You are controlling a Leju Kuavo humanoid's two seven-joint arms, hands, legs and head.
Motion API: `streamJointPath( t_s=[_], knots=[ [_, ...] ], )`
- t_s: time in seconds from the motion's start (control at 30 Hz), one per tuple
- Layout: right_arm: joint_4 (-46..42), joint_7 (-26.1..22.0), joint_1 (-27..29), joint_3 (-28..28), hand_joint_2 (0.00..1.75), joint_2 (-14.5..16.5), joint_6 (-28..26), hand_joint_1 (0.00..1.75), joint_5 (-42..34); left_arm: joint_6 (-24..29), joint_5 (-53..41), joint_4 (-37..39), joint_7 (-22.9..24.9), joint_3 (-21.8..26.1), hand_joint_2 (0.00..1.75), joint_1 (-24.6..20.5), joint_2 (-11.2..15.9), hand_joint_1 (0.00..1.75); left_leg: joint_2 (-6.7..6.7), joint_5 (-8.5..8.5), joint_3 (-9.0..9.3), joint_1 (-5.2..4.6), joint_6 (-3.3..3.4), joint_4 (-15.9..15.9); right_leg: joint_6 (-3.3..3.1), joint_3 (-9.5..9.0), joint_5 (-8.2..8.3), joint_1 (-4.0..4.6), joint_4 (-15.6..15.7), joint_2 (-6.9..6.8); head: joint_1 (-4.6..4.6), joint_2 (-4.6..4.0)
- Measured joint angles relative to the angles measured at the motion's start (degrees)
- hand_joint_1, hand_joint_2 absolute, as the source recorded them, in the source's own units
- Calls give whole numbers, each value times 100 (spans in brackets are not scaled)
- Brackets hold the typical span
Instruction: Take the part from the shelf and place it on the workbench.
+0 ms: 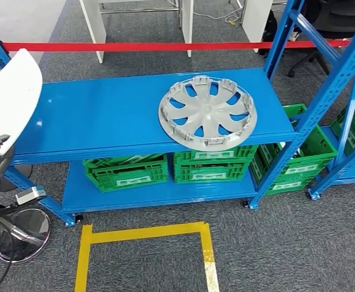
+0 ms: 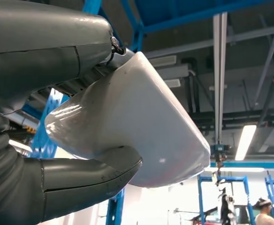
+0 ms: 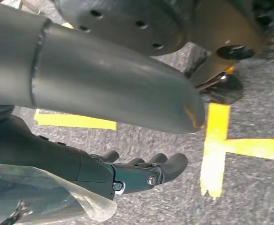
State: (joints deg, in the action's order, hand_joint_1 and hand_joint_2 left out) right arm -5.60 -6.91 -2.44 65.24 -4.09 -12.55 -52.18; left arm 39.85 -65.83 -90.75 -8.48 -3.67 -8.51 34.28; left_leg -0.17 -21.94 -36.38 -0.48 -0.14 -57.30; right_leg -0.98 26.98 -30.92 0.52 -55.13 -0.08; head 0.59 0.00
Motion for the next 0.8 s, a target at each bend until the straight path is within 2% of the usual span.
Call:
streamJointPath(
  t_s=[0.03, 0.07, 0.1, 0.13, 0.17, 0.2, 0.23, 0.27, 0.3, 0.33, 0.37, 0.4, 0.43, 0.5, 0.53, 0.57, 0.6, 0.67, 0.7, 0.73, 0.77, 0.8],
  knots=[
    [-2, 10, 0, 1, 0, 13, 2, 0, 5, 1, 7, 0, -8, 2, 175, 2, 2, 175, -2, -85, -31, 2, -25, -43, -26, 38, 54, -17, 16, -14, 0, 0],
    [-4, 22, -1, 3, 0, 24, 3, 0, 17, 1, 13, 1, -14, 5, 175, 2, 3, 175, -3, -276, -80, 14, -48, -173, -45, 72, 107, -31, 22, -29, 6, 0],
    [-4, 40, -3, 12, 0, 29, 2, 0, 35, 3, 21, 1, -18, 8, 175, 1, -3, 175, -1, -553, -148, 32, -80, -428, -61, 123, 166, -32, 19, -40, 16, 0],
    [-4, 60, -6, 25, 0, 29, 0, 0, 59, 4, 25, 3, -25, 9, 175, 2, -12, 175, 1, -866, -230, 55, -117, -784, -73, 196, 235, -32, 13, -50, 28, 0],
    [-5, 77, -6, 41, 0, 29, -2, 0, 83, 6, 22, 6, -33, 10, 175, 4, -26, 175, 2, -1104, -293, 82, -152, -1169, -73, 284, 303, -33, 2, -60, 35, 0],
    [-8, 87, -7, 59, 0, 30, -5, 0, 102, 8, 17, 10, -42, 9, 175, 7, -44, 175, 3, -1216, -315, 107, -185, -1483, -64, 381, 366, -36, -18, -68, 33, 0],
    [-11, 88, -8, 71, 0, 33, -8, 0, 113, 8, 10, 16, -51, 9, 175, 9, -61, 175, 3, -1180, -267, 127, -212, -1625, -48, 480, 418, -42, -48, -75, 35, 0],
    [-17, 82, -9, 79, 0, 37, -13, 0, 117, 8, 7, 20, -62, 13, 175, 7, -81, 175, 3, -1044, -129, 147, -237, -1566, -26, 582, 463, -54, -90, -79, 35, 0],
    [-26, 68, -11, 84, 0, 43, -21, 0, 111, 8, 13, 23, -75, 19, 175, 3, -101, 175, 4, -879, 101, 168, -261, -1310, 3, 683, 501, -69, -144, -82, 36, 0],
    [-33, 50, -14, 85, 0, 46, -34, 0, 98, 8, 25, 25, -89, 28, 175, -4, -121, 175, 4, -810, 381, 188, -285, -920, 35, 775, 532, -78, -204, -82, 39, 0],
    [-40, 28, -18, 85, 0, 48, -49, 0, 79, 9, 38, 26, -99, 38, 175, -12, -138, 175, -2, -812, 656, 191, -285, -506, 70, 852, 560, -79, -263, -78, 41, 0],
    [-45, 1, -22, 85, 0, 50, -65, 0, 54, 9, 50, 32, -107, 44, 175, -17, -155, 175, -4, -865, 839, 188, -261, -202, 109, 906, 596, -74, -306, -74, 41, 0],
    [-47, -24, -24, 84, 0, 50, -82, 0, 29, 10, 56, 42, -110, 47, 175, -20, -167, 175, -6, -936, 922, 174, -220, -34, 147, 942, 639, -67, -327, -70, 44, 0],
    [-50, -72, -14, 83, 0, 50, -110, 0, -21, 10, 55, 65, -112, 46, 175, -12, -192, 175, 3, -889, 861, 154, -91, -4, 223, 988, 736, -70, -325, -64, 41, 0],
    [-50, -89, -5, 82, 0, 50, -124, 0, -45, 10, 52, 75, -112, 44, 175, -6, -205, 175, 12, -832, 799, 154, -30, -6, 254, 1032, 696, -80, -348, -54, 39, 0],
    [-50, -111, 8, 80, 0, 49, -137, 0, -71, 10, 51, 81, -112, 44, 175, 7, -219, 175, 22, -761, 721, 158, 31, 1, 283, 1103, 536, -88, -458, -41, 29, 0],
    [-50, -139, 21, 78, 0, 48, -150, 0, -99, 10, 52, 86, -111, 45, 175, 28, -231, 175, 31, -683, 630, 160, 78, 8, 305, 1191, 272, -95, -675, -27, 19, 0],
    [-49, -216, 46, 73, 0, 48, -172, 0, -150, 10, 68, 87, -112, 67, 175, 112, -249, 175, 36, -531, 435, 141, 122, 2, 333, 1369, -339, -98, -1392, -10, -7, 0],
    [-48, -254, 54, 71, 0, 48, -183, 0, -169, 10, 85, 87, -114, 91, 175, 166, -258, 175, 37, -457, 337, 129, 126, -2, 335, 1407, -488, -98, -1738, -9, -11, 0],
    [-48, -285, 59, 68, 0, 48, -192, 0, -184, 11, 102, 87, -117, 118, 175, 218, -267, 175, 40, -382, 238, 115, 128, -6, 330, 1378, -489, -96, -1958, -9, -13, 0],
    [-48, -307, 61, 63, 0, 48, -199, 0, -193, 11, 117, 87, -122, 144, 175, 262, -275, 175, 41, -310, 144, 102, 126, -9, 312, 1257, -366, -90, -1987, -8, -15, 0],
    [-46, -321, 62, 57, 0, 48, -208, 0, -199, 12, 127, 87, -126, 167, 175, 297, -280, 175, 41, -240, 60, 88, 122, -10, 280, 1036, -193, -81, -1816, -5, -15, 0]
  ],
)
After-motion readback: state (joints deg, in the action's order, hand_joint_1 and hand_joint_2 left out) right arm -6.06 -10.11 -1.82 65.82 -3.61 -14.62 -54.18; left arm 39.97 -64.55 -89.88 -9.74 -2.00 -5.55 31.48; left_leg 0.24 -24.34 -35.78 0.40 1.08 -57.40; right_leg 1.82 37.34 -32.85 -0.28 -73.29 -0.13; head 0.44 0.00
